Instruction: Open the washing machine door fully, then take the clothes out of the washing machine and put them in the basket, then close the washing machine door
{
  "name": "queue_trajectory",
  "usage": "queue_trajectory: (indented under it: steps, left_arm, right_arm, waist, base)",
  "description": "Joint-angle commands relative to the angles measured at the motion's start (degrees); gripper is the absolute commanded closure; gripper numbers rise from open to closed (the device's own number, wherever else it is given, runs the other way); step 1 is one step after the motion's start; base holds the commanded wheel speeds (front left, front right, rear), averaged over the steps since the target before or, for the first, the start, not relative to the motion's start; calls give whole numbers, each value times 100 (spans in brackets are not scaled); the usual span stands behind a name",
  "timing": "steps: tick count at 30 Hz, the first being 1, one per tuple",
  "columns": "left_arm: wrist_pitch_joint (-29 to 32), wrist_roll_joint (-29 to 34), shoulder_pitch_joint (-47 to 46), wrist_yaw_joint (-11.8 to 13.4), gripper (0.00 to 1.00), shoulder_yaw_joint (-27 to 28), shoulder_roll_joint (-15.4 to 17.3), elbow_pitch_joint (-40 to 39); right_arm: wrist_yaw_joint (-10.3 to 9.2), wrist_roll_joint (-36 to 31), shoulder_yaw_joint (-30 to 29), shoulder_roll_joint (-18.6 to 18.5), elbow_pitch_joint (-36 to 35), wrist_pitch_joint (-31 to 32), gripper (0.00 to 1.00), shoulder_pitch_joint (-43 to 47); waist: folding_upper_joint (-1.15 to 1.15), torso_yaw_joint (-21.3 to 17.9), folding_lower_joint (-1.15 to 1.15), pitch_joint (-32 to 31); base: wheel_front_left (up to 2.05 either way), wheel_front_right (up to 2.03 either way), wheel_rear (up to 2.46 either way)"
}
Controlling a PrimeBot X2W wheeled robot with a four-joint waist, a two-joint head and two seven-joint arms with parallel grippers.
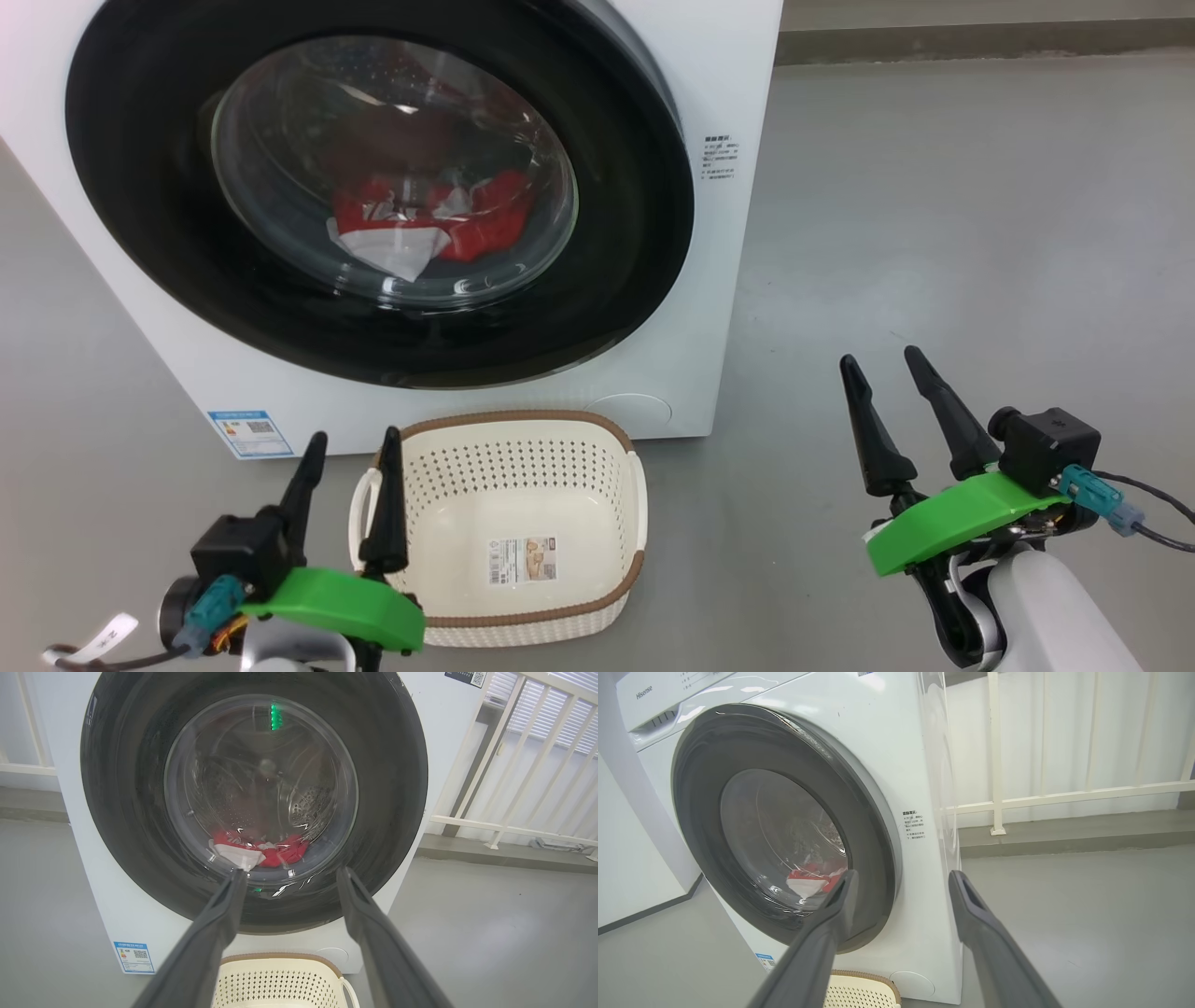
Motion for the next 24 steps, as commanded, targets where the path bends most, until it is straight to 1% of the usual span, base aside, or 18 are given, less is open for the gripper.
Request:
queue_trajectory:
  steps: [1,10,24]
  left_arm:
    - [-90,187,-331,65,0,129,90,-140]
    - [-220,564,-406,170,0,93,96,-98]
    - [-220,319,-393,186,0,150,95,-7]
  right_arm:
    - [3,-198,170,-29,-180,-102,0,-309]
    - [3,-679,204,-37,-182,-228,0,-386]
    - [3,-598,166,-37,22,-228,0,-388]
  waist:
    - [0,-2,0,0]
    - [0,-2,0,-4]
    - [0,26,0,18]
  base:
    - [0,0,0]
    - [0,0,0]
    - [0,0,0]
